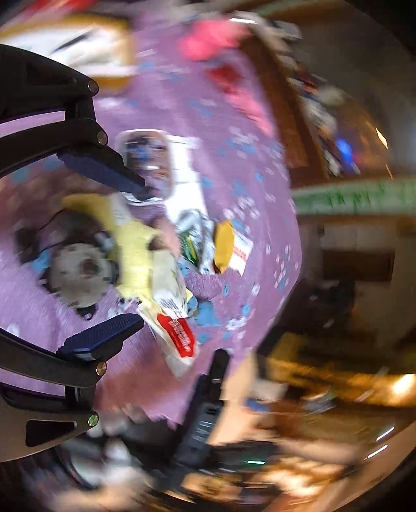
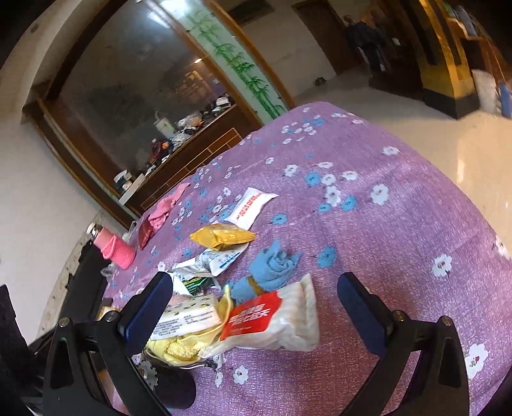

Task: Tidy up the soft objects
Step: 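Grasp a white wipe pack with the left tool while the right tool grasps another white pack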

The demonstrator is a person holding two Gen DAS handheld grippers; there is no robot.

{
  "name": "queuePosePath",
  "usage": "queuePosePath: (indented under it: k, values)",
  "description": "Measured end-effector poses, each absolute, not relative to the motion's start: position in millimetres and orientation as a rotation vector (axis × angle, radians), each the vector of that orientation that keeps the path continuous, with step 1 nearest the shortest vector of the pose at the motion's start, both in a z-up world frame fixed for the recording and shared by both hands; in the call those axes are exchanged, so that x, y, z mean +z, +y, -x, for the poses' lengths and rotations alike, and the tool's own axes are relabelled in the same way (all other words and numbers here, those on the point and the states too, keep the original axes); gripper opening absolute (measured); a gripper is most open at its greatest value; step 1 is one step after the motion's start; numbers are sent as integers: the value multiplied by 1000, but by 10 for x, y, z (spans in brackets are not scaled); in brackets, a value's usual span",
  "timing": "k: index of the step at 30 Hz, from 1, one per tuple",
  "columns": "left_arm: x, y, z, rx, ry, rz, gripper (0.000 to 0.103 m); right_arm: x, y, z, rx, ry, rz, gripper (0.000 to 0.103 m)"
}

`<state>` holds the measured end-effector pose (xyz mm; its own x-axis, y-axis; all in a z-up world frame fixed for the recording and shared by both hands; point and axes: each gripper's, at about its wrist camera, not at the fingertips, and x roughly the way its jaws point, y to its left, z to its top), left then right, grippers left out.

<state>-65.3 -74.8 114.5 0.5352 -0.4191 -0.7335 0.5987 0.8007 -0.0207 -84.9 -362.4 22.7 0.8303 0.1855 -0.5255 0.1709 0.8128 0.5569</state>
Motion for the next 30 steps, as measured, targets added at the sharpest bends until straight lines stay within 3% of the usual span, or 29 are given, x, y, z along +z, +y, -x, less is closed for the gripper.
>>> queuePosePath:
  k: [4,14,19,21,23,24,30]
  values:
    - [1002,-1235,533,-642,796,-486,81,212,-3712,883,-19,593,-665,102]
    - [702,-1680,130,-652,898,-636,81,-130,-3733,648,-23,794,-723,102]
    - [526,-1892,173,-632,884,-795,78,-144,-3587,606,-71,835,-610,100]
    - [517,-1912,194,-641,881,-818,43,-139,-3493,590,-84,851,-545,92]
    - [483,-1905,180,-656,903,-833,38,-141,-3409,576,-77,860,-496,73]
    - [493,-1893,180,-652,892,-829,36,-144,-3396,576,-47,860,-506,56]
    - [640,-1848,219,-672,852,-731,29,-60,-3502,654,4,794,-583,37]
